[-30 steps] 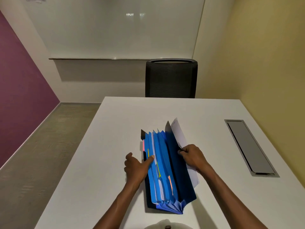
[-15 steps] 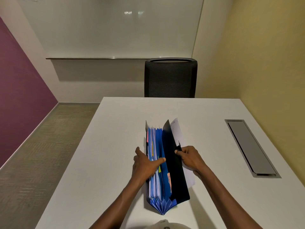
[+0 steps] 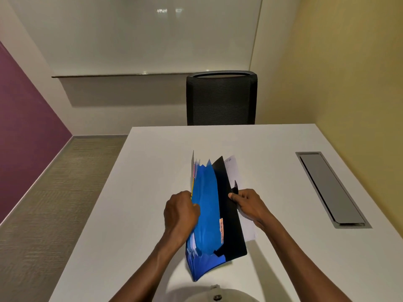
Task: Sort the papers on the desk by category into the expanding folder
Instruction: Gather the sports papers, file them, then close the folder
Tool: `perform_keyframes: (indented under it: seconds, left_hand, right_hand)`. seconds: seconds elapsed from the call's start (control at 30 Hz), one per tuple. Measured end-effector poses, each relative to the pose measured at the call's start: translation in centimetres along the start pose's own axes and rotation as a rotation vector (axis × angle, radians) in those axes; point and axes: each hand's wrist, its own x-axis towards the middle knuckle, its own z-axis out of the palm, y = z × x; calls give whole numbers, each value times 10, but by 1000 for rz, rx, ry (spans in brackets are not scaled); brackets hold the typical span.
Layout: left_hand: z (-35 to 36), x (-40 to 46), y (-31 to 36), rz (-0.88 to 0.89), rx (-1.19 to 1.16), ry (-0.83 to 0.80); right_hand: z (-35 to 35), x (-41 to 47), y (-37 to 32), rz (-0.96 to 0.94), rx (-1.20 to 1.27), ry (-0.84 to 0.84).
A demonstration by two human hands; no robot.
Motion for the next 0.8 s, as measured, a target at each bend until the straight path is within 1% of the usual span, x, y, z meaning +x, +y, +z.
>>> perform_keyframes:
  seconds: [0.1, 0.17, 0.27, 0.43, 0.57, 0.63, 0.7, 0.77, 0.8]
  left_hand:
    - [6, -4, 2, 62, 138, 5]
    - [18, -5, 2, 87, 168, -12]
    - [28, 0, 4, 83, 112, -45]
    - [38, 5, 7, 91, 1, -71]
    - [51, 7, 1, 112, 9, -59]
    - [54, 10, -1, 90, 23, -62]
    - [53, 16, -1, 71, 31, -44]
    - [52, 19, -3, 72, 50, -31]
    - [51, 21, -4, 69, 48, -30]
  right_hand:
    - [13, 7, 10, 42, -78, -22]
    - [22, 12, 20, 72, -171, -27]
    - [23, 14, 34, 86, -290, 10]
    - [9, 7, 49, 107, -298, 117]
    - [2, -7, 57, 81, -314, 149]
    - [-5, -17, 58, 16, -393, 182]
    - [-15, -28, 53, -128, -473, 191]
    - [-28, -40, 43, -273, -476, 163]
    - [-36, -44, 39, -310, -437, 148]
